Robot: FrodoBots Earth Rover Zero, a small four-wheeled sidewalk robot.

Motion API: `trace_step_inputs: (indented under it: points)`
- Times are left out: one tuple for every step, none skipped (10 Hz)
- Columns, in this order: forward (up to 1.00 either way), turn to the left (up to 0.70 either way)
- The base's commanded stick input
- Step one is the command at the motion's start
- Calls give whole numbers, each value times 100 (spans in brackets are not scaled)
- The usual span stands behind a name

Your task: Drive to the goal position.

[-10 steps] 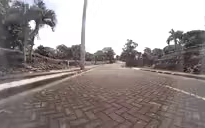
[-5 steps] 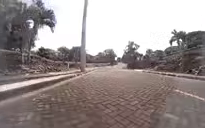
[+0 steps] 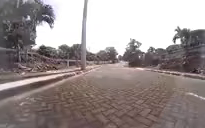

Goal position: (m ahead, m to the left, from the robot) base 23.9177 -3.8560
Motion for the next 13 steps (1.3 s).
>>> trace_step_inputs:
  points:
    - [70, 0]
    - [70, 0]
    - [70, 0]
    - [70, 0]
    - [70, 0]
    - [70, 0]
    - [70, 0]
    - [70, 0]
    - [70, 0]
    - [70, 0]
    - [70, 0]
    - [70, 0]
    - [70, 0]
